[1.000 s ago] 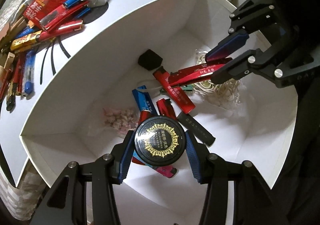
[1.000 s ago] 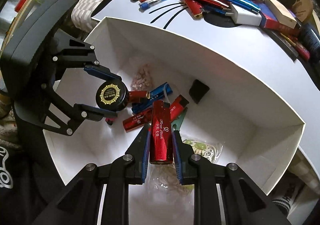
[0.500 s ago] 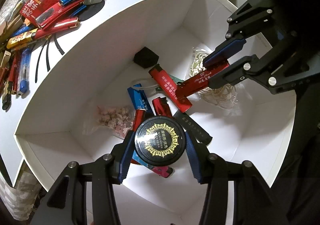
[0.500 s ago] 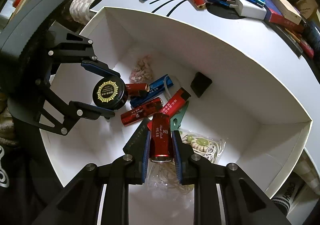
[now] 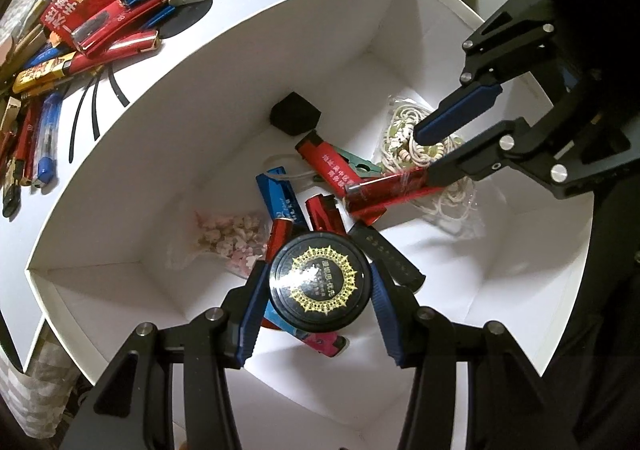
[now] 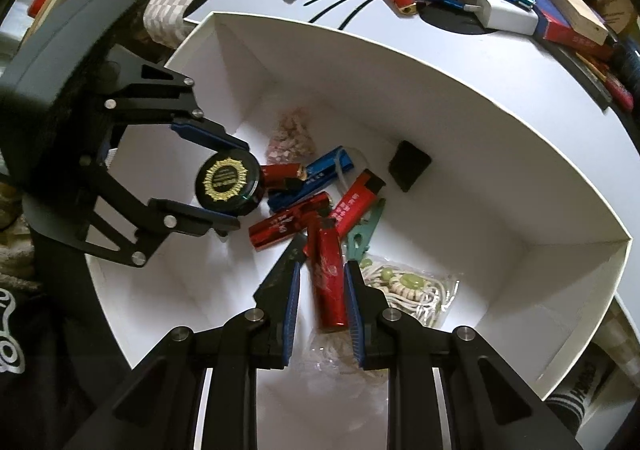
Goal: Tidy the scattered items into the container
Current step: 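Carry the black tin and red lighter into the white box with both tools, then open both tools to drop the tin and lighter into the box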
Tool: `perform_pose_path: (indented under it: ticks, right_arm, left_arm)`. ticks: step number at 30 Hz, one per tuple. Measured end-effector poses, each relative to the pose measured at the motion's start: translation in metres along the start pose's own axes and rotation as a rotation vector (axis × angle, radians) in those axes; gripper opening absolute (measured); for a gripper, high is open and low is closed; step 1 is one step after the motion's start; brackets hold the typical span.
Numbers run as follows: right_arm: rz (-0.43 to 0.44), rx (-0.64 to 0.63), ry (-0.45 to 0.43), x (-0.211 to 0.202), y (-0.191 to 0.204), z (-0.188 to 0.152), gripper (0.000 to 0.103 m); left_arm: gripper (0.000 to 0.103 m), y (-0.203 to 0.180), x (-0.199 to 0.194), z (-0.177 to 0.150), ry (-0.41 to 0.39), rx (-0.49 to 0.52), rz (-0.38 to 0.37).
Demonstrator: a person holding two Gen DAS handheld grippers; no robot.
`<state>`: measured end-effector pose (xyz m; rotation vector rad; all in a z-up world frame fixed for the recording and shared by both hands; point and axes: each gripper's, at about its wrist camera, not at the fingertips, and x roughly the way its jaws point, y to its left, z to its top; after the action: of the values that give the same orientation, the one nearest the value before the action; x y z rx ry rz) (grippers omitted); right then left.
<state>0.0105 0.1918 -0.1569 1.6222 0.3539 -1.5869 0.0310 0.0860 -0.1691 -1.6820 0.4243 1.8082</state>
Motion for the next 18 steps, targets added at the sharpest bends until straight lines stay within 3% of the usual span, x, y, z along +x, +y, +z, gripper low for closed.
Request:
perform_pose_path:
  ticks: [12,14,15,18]
  right_arm:
    - [-0.013,0.01,0.0,0.002,0.001,-0.002,0.023]
    - [-0.019,0.015,-0.003,0.043,0.044,0.006,0.023]
    - [-0.019,0.016,-0.005,0.045,0.045,0.006,0.023]
    - [-0.017,0.019,-0.009,0.018,0.022,0.002,0.023]
  left_arm:
    - [0.053,0.008,-0.013,-0.001,-0.025,0.005,-0.01]
    - [0.053,0.009,-0.015,-0.001,-0.026,0.006,-0.011]
    - [0.053,0.01,-0.016,-0.001,-0.027,0.006,-0.012]
    - [0.053,0.013,-0.02,0.0,-0.035,0.006,-0.009]
